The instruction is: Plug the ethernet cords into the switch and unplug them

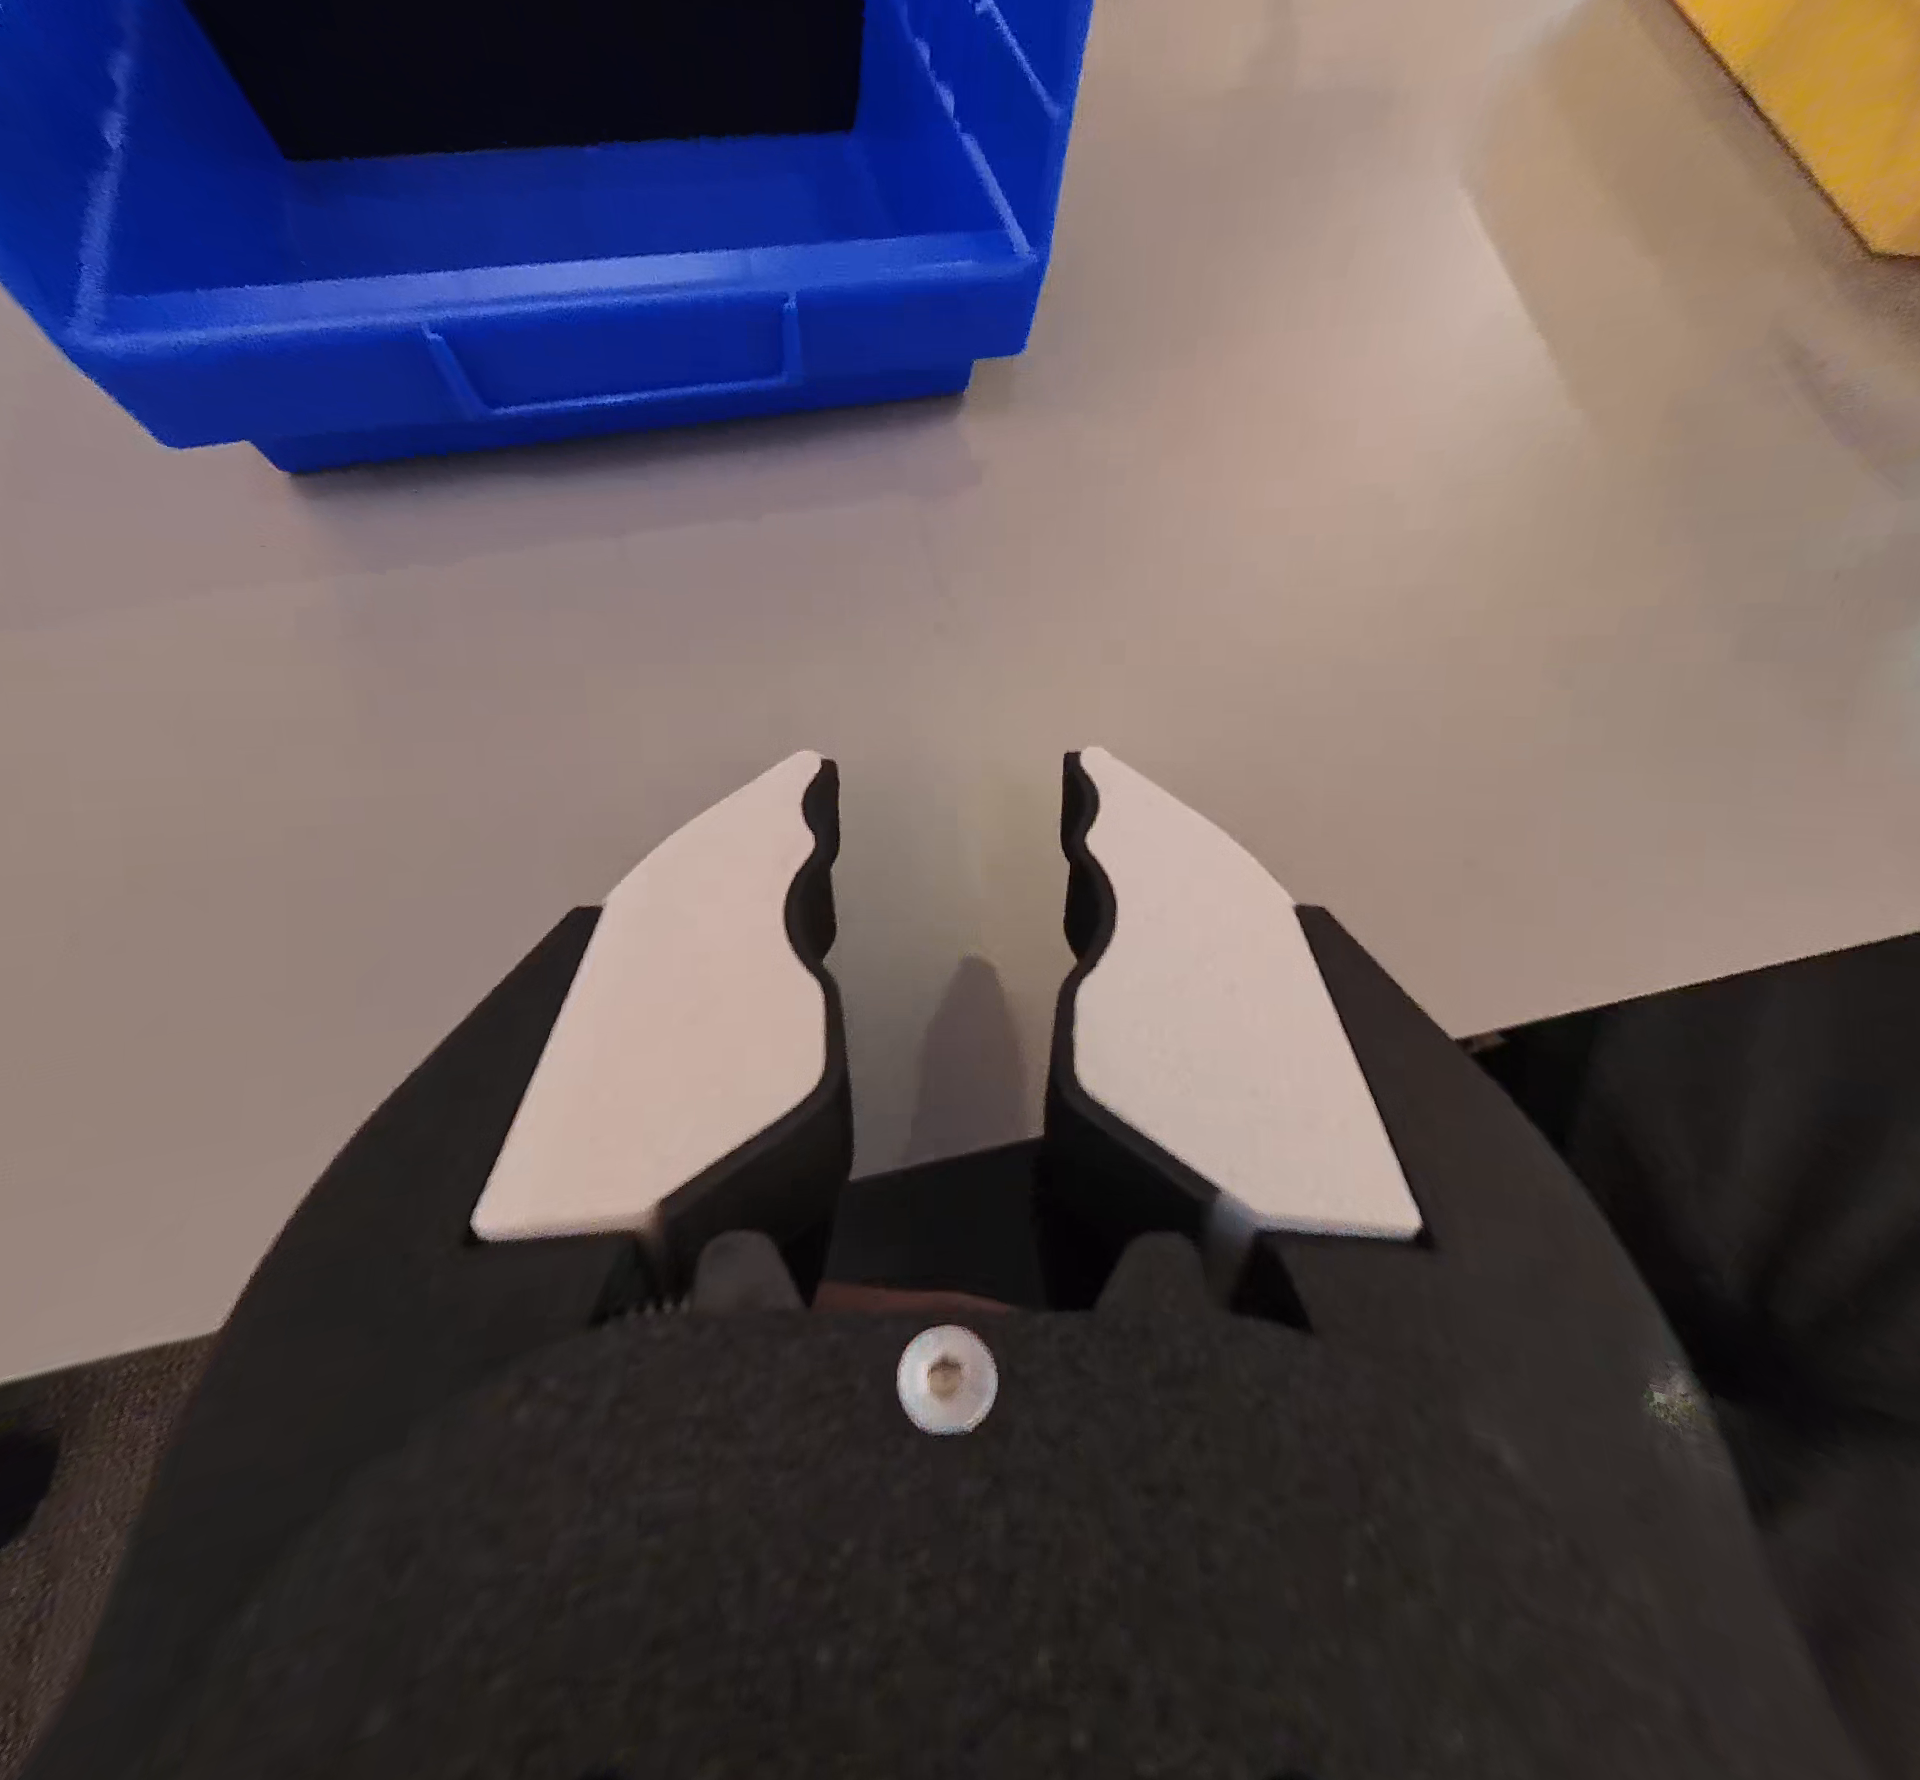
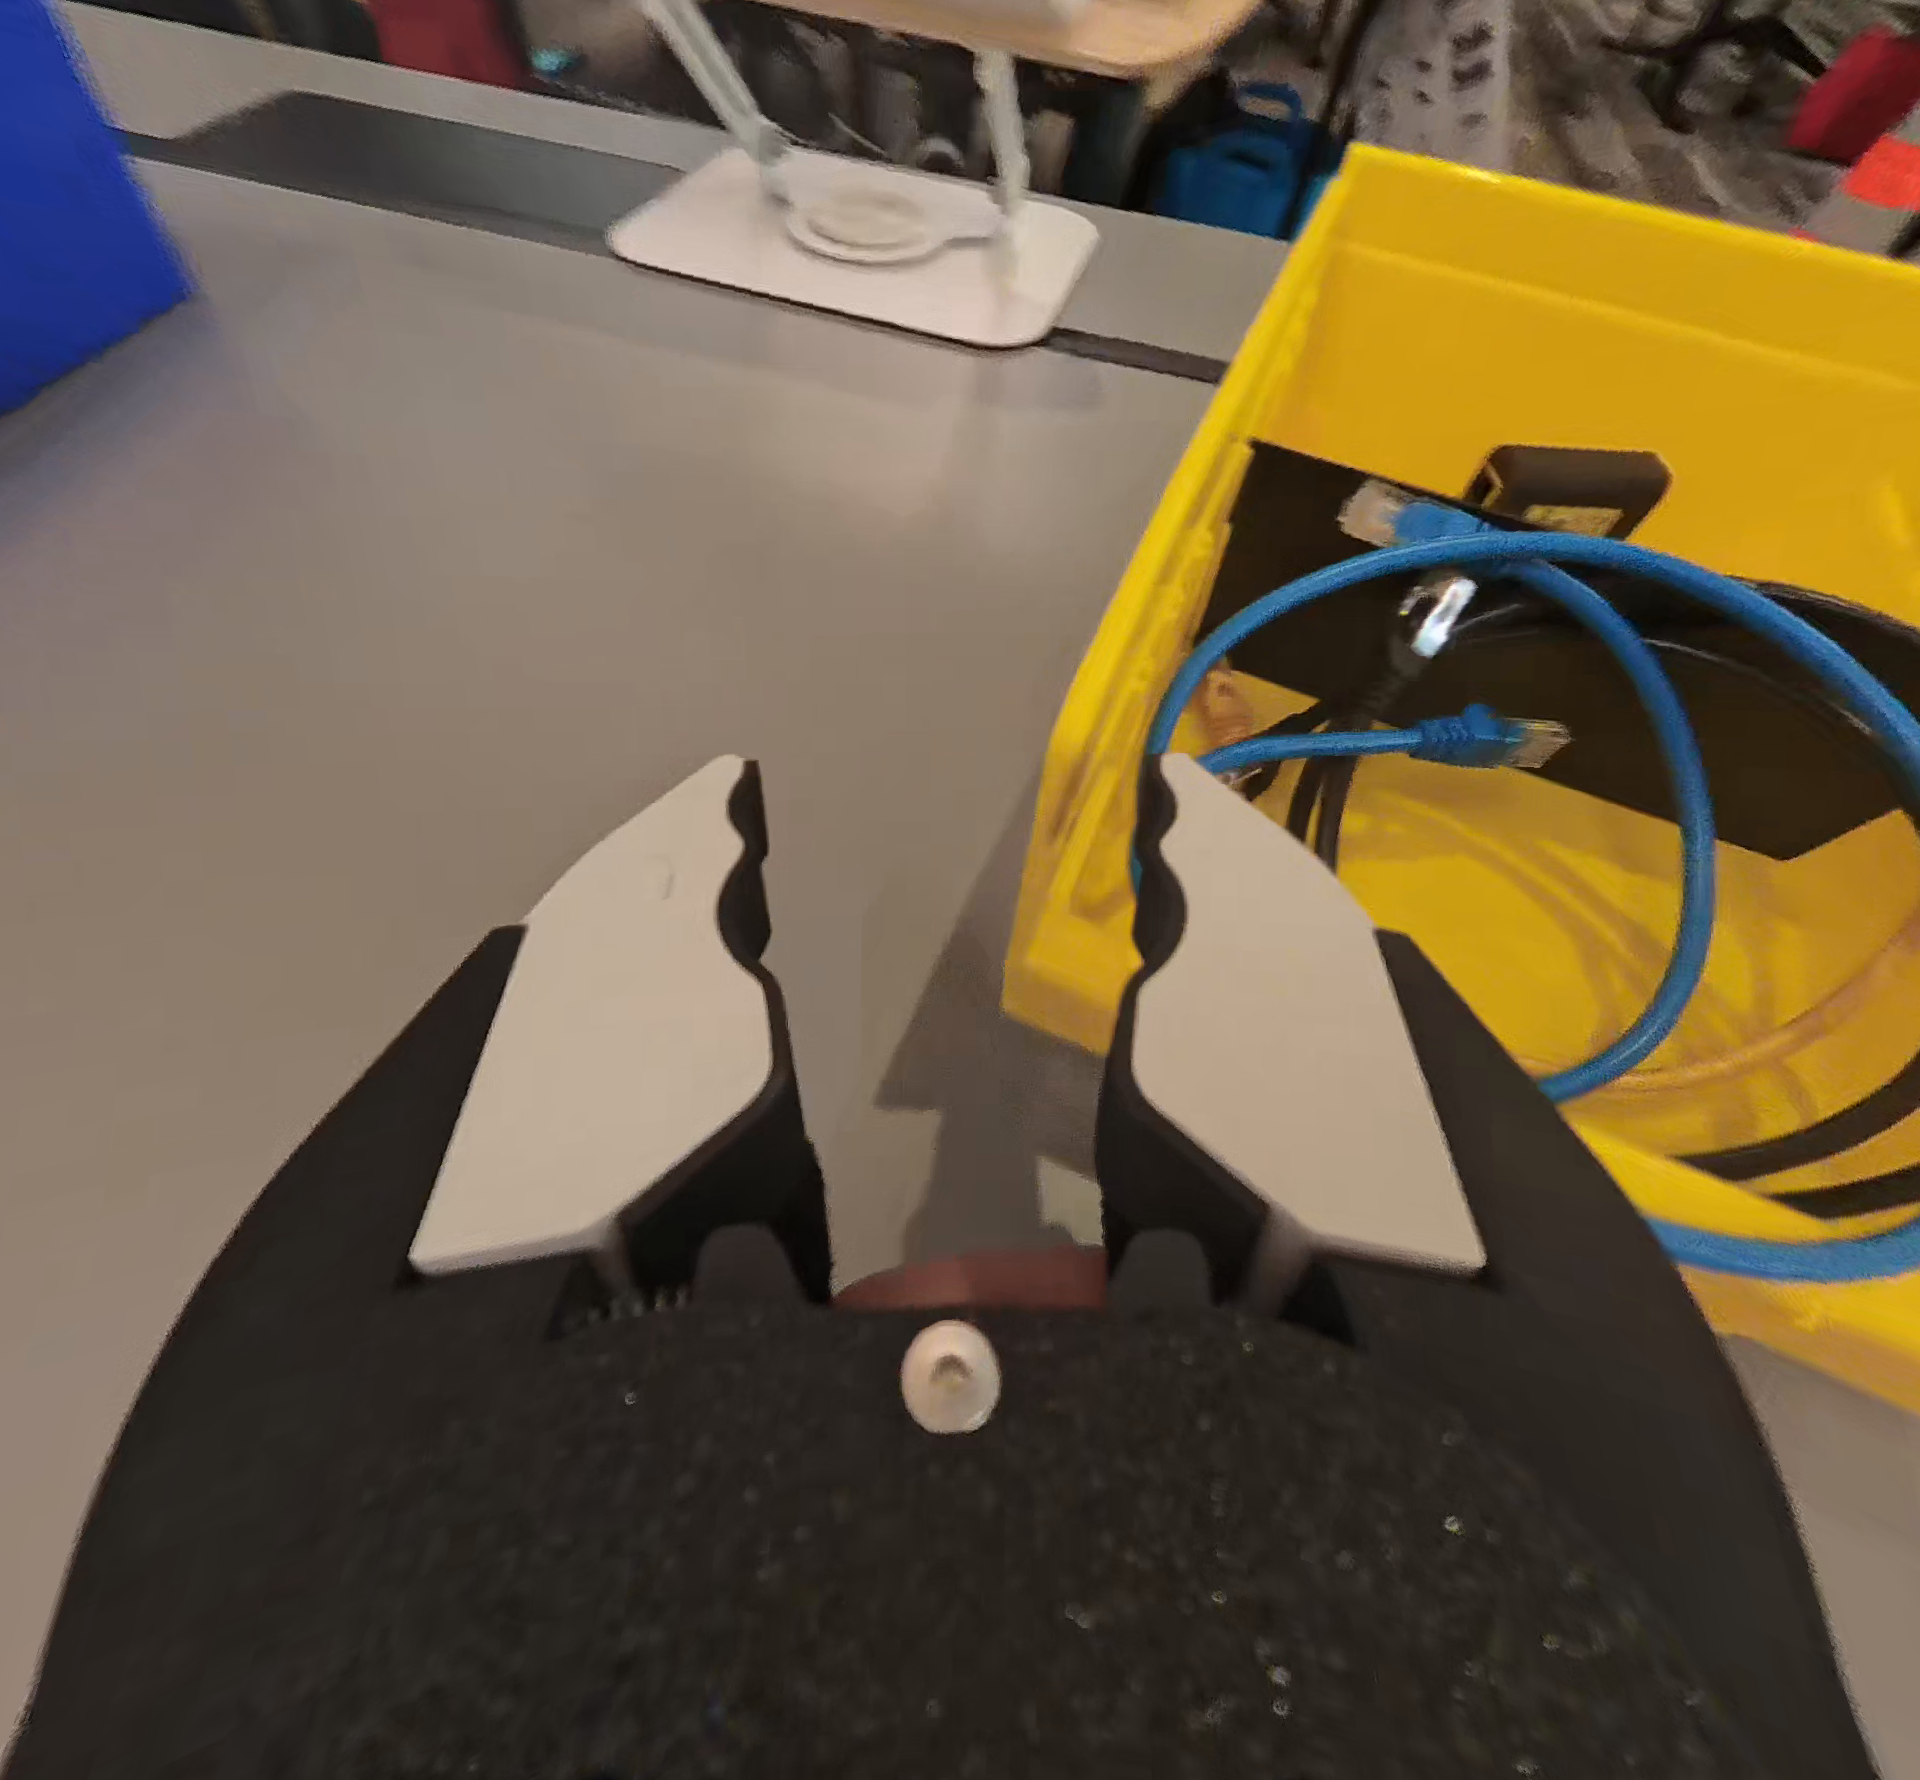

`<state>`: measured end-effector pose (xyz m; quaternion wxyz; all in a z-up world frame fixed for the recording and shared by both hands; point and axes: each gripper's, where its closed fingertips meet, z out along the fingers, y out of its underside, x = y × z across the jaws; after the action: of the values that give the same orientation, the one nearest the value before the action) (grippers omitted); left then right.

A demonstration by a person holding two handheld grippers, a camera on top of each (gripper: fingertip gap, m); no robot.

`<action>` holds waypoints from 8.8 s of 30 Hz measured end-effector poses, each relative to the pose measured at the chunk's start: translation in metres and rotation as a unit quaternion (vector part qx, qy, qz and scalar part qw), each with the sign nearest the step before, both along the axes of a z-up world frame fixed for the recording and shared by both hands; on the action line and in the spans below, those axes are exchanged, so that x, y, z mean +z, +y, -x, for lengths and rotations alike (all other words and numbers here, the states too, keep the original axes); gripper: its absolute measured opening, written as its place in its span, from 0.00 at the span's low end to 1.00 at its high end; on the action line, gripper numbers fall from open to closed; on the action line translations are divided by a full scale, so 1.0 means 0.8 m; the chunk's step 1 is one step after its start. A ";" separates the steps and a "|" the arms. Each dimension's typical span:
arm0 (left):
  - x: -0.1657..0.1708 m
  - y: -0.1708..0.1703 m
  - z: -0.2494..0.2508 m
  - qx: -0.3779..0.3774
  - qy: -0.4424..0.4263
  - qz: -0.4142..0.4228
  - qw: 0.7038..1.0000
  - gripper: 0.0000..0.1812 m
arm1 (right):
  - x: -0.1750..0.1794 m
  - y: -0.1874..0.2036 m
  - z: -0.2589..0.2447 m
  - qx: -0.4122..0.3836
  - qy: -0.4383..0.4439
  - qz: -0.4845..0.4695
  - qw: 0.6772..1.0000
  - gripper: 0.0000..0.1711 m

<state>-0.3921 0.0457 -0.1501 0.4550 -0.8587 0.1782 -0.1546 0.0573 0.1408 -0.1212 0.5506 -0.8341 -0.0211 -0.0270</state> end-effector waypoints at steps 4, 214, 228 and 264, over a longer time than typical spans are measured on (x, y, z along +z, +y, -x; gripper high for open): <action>0.004 -0.003 0.008 0.009 0.009 -0.014 1.000 0.22 | -0.020 0.022 -0.017 -0.034 0.001 0.038 0.999 0.20; 0.028 0.187 0.099 0.071 0.032 -0.083 0.994 0.02 | -0.019 0.013 0.431 0.009 0.096 0.003 0.995 0.04; 0.081 0.142 0.136 0.126 -0.080 -0.110 0.983 0.14 | 0.020 -0.069 0.353 0.158 0.132 0.039 0.978 0.13; 0.033 0.053 -0.037 -0.016 -0.016 -0.047 0.999 0.19 | -0.012 -0.212 -0.100 -0.043 0.051 -0.020 0.998 0.18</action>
<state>-0.3623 0.0879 -0.1234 0.4953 -0.8307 0.1918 -0.1670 0.1371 -0.0290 -0.1308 0.5660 -0.8232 0.0439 -0.0084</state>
